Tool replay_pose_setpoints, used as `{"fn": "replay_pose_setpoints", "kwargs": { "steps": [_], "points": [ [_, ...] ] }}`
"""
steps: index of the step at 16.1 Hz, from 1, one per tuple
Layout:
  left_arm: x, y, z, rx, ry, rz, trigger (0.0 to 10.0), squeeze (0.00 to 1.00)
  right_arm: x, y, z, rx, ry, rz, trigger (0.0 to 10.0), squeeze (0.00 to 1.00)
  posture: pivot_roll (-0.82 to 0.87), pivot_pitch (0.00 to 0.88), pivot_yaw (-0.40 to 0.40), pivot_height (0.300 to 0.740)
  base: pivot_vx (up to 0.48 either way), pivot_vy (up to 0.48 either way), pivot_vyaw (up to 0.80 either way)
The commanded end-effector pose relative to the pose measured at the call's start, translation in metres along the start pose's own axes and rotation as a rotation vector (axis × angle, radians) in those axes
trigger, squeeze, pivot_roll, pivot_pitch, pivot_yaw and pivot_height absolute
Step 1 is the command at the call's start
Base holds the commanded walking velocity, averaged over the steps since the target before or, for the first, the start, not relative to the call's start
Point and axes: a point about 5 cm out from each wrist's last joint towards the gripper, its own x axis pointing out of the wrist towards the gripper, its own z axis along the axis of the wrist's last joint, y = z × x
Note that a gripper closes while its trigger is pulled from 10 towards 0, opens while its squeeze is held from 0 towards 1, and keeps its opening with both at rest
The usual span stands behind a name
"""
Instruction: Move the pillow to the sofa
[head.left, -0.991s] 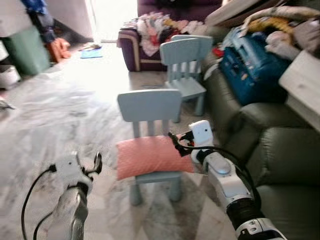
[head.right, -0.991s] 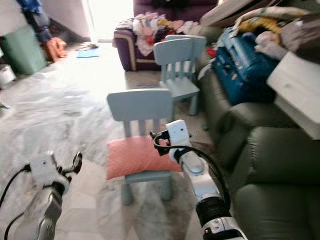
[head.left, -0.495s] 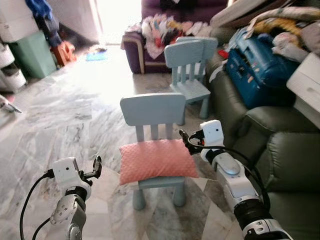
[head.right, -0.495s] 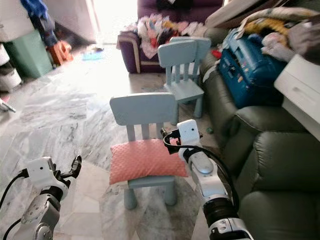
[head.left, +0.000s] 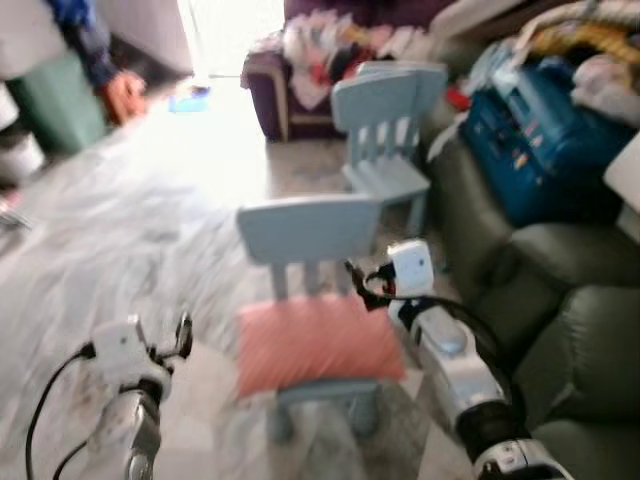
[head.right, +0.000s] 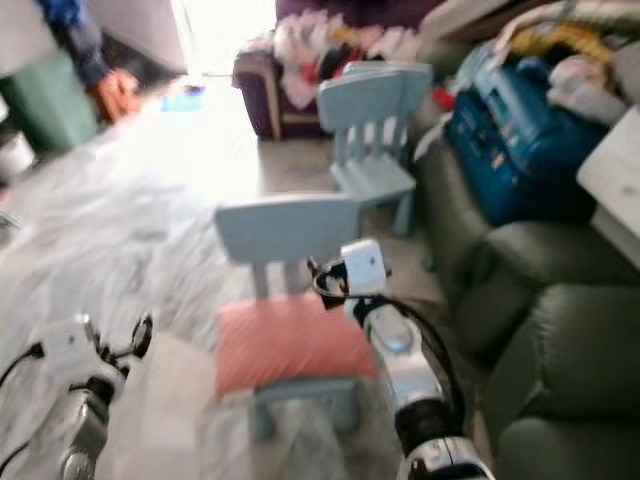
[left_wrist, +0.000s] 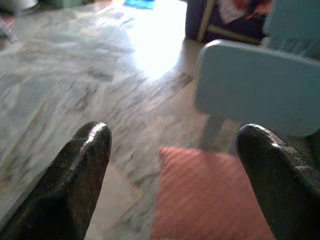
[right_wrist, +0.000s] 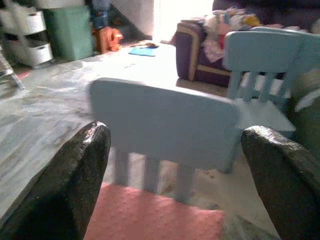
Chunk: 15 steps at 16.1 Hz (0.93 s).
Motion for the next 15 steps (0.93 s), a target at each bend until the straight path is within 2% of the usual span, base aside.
{"fn": "replay_pose_setpoints", "kwargs": {
  "steps": [1, 6, 8, 11, 15],
  "points": [
    [-0.001, -0.007, -0.003, -0.009, 0.012, -0.027, 10.0, 0.0, -0.003, -0.01, -0.001, -0.009, 0.003, -0.024, 10.0, 0.0, -0.15, 0.0, 0.052, 0.74, 0.428, 0.0, 0.0],
    [-0.002, -0.008, -0.005, -0.013, 0.021, -0.031, 10.0, 0.0, -0.004, -0.009, -0.002, -0.008, 0.002, -0.019, 10.0, 0.0, -0.15, 0.0, 0.051, 0.74, 0.416, 0.052, 0.0],
    [-0.002, -0.009, -0.009, -0.02, 0.049, -0.016, 10.0, 0.0, -0.005, -0.009, -0.003, -0.009, 0.006, -0.014, 10.0, 0.0, -0.15, 0.0, 0.051, 0.74, 0.0, 0.0, 0.0],
    [-0.006, -0.002, -0.016, -0.041, 0.096, 0.046, 10.0, 0.0, -0.006, -0.009, -0.006, -0.008, 0.016, -0.009, 10.0, 0.0, -0.15, 0.005, 0.054, 0.74, 0.0, 0.0, 0.0],
    [-0.007, 0.001, -0.016, -0.034, 0.099, 0.061, 10.0, 0.0, -0.009, -0.008, -0.008, -0.005, 0.024, -0.005, 10.0, 0.0, -0.15, 0.014, 0.058, 0.74, 0.0, 0.0, 0.0]
  ]
}}
